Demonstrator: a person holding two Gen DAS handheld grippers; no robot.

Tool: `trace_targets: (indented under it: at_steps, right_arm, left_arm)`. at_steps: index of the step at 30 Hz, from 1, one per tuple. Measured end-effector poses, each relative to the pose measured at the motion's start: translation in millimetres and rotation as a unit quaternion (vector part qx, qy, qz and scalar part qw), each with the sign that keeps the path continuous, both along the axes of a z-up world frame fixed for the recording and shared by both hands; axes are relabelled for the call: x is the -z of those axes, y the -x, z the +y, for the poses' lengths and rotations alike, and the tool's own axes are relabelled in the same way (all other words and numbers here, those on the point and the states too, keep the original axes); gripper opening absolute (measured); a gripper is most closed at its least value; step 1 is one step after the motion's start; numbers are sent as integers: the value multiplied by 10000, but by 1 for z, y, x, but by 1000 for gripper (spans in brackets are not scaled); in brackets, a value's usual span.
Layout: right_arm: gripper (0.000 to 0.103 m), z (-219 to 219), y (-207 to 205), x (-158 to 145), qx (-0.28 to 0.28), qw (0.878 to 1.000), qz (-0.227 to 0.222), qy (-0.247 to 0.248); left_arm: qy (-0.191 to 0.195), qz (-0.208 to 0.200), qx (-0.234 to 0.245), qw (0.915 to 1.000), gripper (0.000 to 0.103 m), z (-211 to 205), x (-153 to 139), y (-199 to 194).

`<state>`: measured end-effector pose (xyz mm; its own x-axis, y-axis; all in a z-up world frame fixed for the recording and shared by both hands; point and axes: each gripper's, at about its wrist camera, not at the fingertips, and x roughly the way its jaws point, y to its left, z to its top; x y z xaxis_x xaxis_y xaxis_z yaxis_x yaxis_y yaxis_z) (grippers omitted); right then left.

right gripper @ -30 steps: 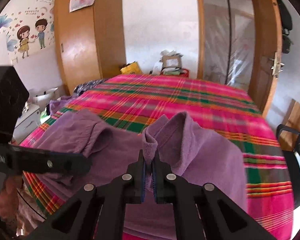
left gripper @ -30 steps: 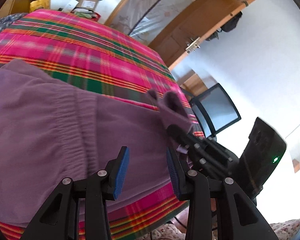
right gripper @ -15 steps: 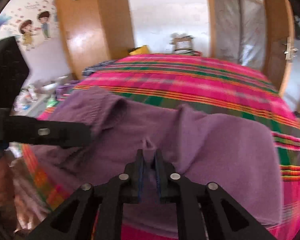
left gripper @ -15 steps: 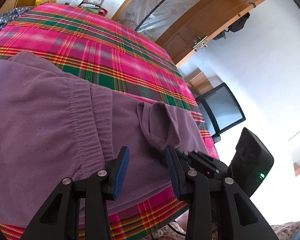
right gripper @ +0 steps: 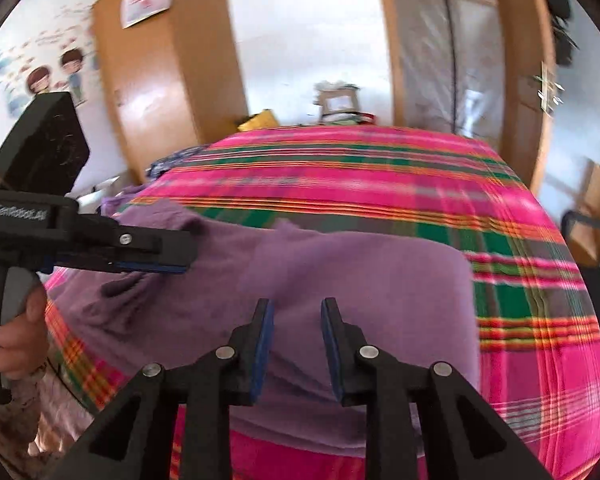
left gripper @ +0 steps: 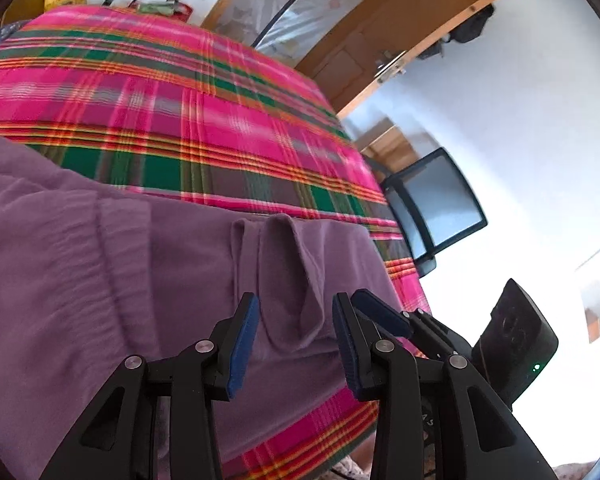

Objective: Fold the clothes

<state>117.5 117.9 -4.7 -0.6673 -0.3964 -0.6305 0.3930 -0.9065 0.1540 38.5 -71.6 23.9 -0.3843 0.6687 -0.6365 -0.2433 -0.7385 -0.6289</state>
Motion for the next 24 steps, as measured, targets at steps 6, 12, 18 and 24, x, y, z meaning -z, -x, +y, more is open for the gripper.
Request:
trace_targets:
  at_steps: [6, 12, 18, 24]
  right_arm:
    - [25, -17, 11, 12, -289, 9993, -253, 20]
    - [26, -36, 3, 19, -685, 9969, -162, -363]
    - [27, -17, 4, 17, -661, 9976, -221, -37]
    - [30, -26, -11, 12, -938, 9952, 97, -244]
  left_arm:
    - [35, -300, -34, 9995, 39, 13, 8, 21]
    - [-11, -572, -249, 9981, 39, 14, 19, 35]
    - [-186, -583, -534, 9967, 39, 7, 19, 42]
    - [-273, -800, -223, 9962, 39, 14, 23, 38]
